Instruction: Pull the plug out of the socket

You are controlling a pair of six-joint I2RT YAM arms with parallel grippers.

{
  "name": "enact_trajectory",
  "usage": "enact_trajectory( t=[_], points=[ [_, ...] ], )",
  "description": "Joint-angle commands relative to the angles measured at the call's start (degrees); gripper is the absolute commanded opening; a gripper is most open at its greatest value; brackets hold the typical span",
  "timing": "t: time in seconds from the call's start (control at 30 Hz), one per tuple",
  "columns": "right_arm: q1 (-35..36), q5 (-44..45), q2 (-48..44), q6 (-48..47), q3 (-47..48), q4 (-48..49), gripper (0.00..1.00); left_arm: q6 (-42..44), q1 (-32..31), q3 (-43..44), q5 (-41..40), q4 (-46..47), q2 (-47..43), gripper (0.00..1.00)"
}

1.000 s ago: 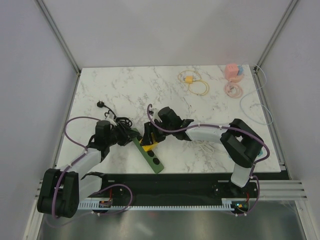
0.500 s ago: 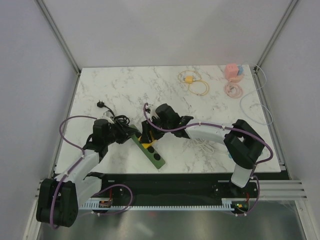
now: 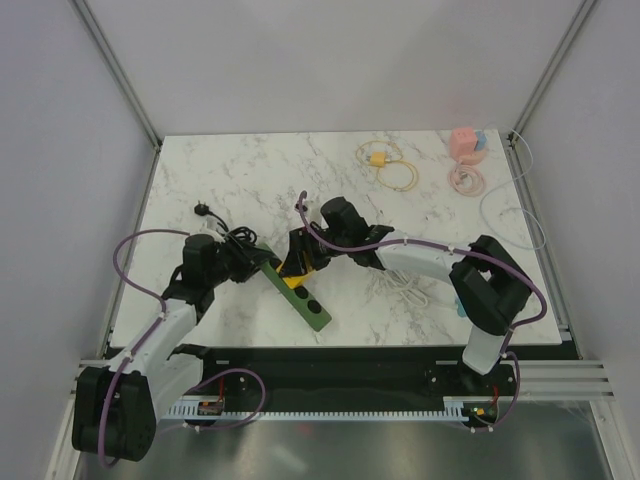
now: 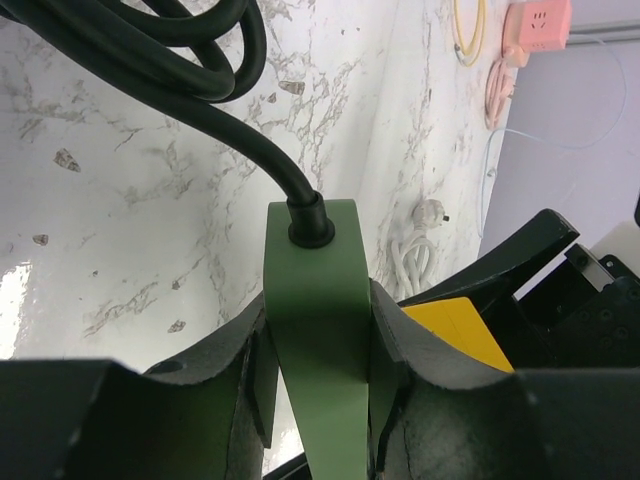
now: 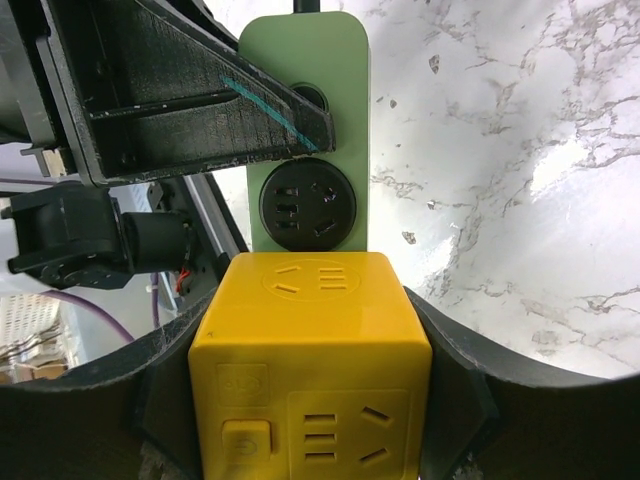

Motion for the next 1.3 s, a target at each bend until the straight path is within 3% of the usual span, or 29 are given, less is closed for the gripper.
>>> enact_trajectory(
  t=[0.0, 0.17, 0.37, 0.53, 0.67, 0.83, 0.93, 1.1, 1.27],
  points=[
    [-3.2, 12.0, -3.6, 0.4, 2.8, 1.8, 0.0, 7.4, 1.9, -0.9, -7.9, -12.3, 0.6, 0.02],
    [1.9, 19.3, -1.3, -4.7, 6.7, -4.9, 0.0, 12.1, 1.8, 1.9, -7.8, -14.3, 0.7, 0.02],
    [1.6, 23.9, -0.3, -8.9, 11.0, -10.0, 0.0, 14.4, 1.7, 4.6, -8.5, -18.1, 0.1, 0.02],
    [-4.1, 11.0, -0.9, -2.5, 8.9, -5.6, 0.0, 13.0, 1.7, 4.5, -10.3, -19.4, -0.9, 0.02],
    [-9.4, 1.7, -2.4, 5.6, 3.3, 6.0, 0.0, 10.8, 1.8, 3.9, -10.6, -19.5, -1.1, 0.02],
    [-9.7, -0.4, -2.8, 7.9, 2.2, 7.8, 0.0, 11.6, 1.8, 4.8, -10.1, -19.6, -0.3, 0.02],
    [-5.1, 8.2, -1.3, -1.7, 8.8, -6.3, 0.0, 11.7, 1.7, 5.6, -8.7, -19.5, 0.5, 0.02],
    [2.2, 27.9, 0.0, -11.5, 16.3, -16.8, 0.0, 12.2, 1.8, 6.0, -8.7, -20.2, 0.7, 0.02],
    [1.7, 33.2, -0.8, -15.3, 16.9, -20.0, 0.0, 11.9, 1.7, 4.7, -8.8, -20.4, -0.3, 0.02]
  ],
)
